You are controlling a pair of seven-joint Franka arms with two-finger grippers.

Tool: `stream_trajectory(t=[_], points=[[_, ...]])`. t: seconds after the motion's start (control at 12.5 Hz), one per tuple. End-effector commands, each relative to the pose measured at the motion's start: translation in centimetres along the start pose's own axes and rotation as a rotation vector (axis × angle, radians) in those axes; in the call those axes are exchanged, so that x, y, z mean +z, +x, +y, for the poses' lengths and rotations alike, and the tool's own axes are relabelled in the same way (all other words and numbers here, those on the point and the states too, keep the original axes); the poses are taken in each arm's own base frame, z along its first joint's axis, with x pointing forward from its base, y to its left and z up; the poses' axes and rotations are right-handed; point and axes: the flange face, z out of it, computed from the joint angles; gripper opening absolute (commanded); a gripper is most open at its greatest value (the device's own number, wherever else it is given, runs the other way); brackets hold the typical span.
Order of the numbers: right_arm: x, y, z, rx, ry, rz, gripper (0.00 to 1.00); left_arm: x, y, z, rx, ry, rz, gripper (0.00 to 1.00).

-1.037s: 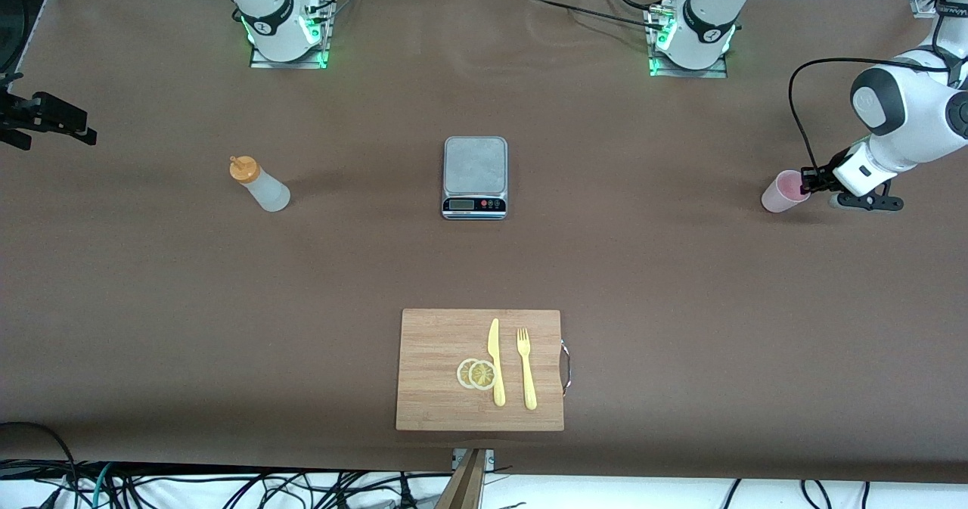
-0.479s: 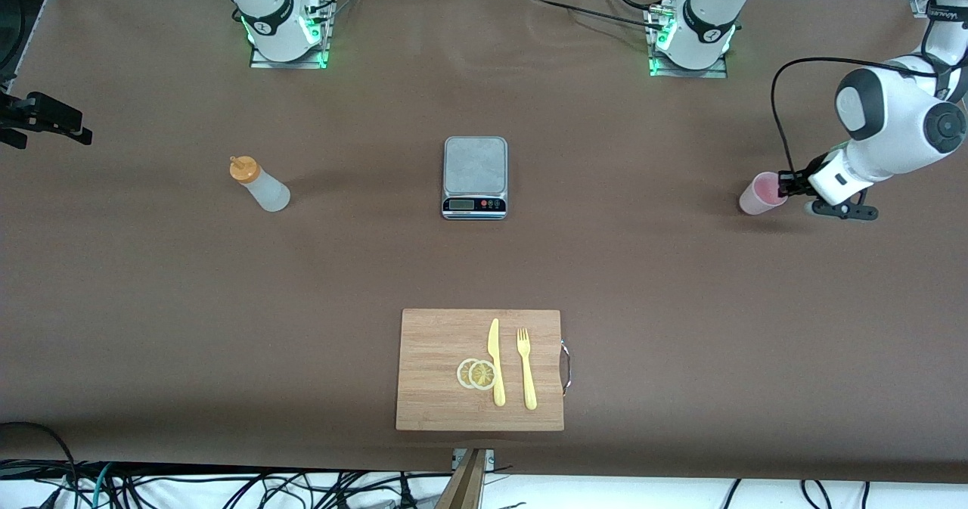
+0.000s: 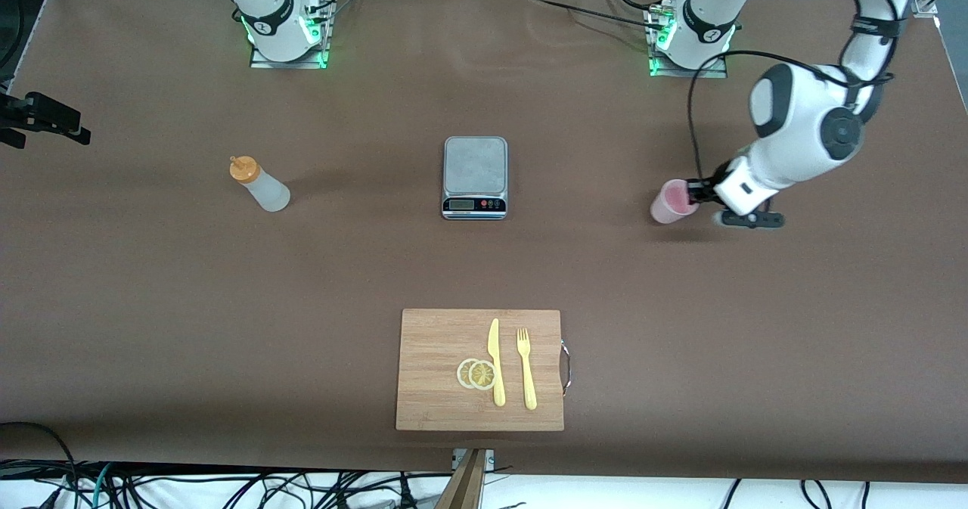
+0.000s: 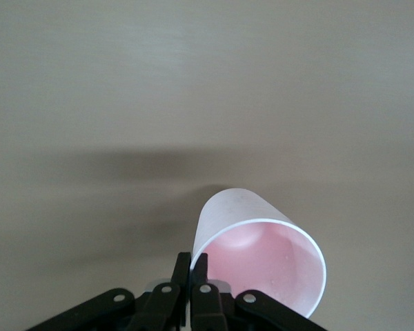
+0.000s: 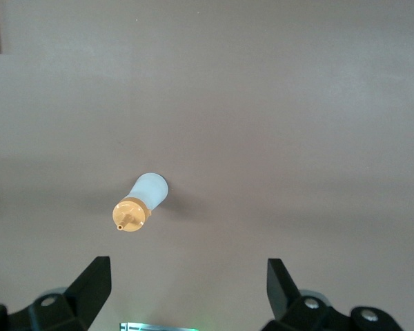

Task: Add sauce to pink cup with both arms
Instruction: 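Carry the pink cup with the left gripper onto the scale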

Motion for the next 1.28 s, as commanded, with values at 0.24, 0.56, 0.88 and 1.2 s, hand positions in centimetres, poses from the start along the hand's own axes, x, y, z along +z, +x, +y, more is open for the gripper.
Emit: stream_trajectory(t=[0.24, 0.56, 0.88, 1.2], points=[[0.2, -0.8, 0.8, 0.001, 0.008, -0.024, 1.0, -0.5, -2.8, 15.7, -0.073, -0.027, -0.004, 0.0], [0.3, -0.8, 1.0, 0.005, 0.009, -0.027, 1.0, 1.6, -6.3, 25.2, -0.124, -0.037, -0.028, 0.0], [1.9, -1.2, 5.3, 0.086, 0.042, -0.053, 1.0, 4.5, -8.1, 31.1, -0.206, -0.08, -0.024, 0.0], [1.0, -0.6, 4.3, -0.048, 0.066, -0.027, 1.0, 7.0, -9.3, 33.1, -0.244, -0.083, -0.033, 0.0]])
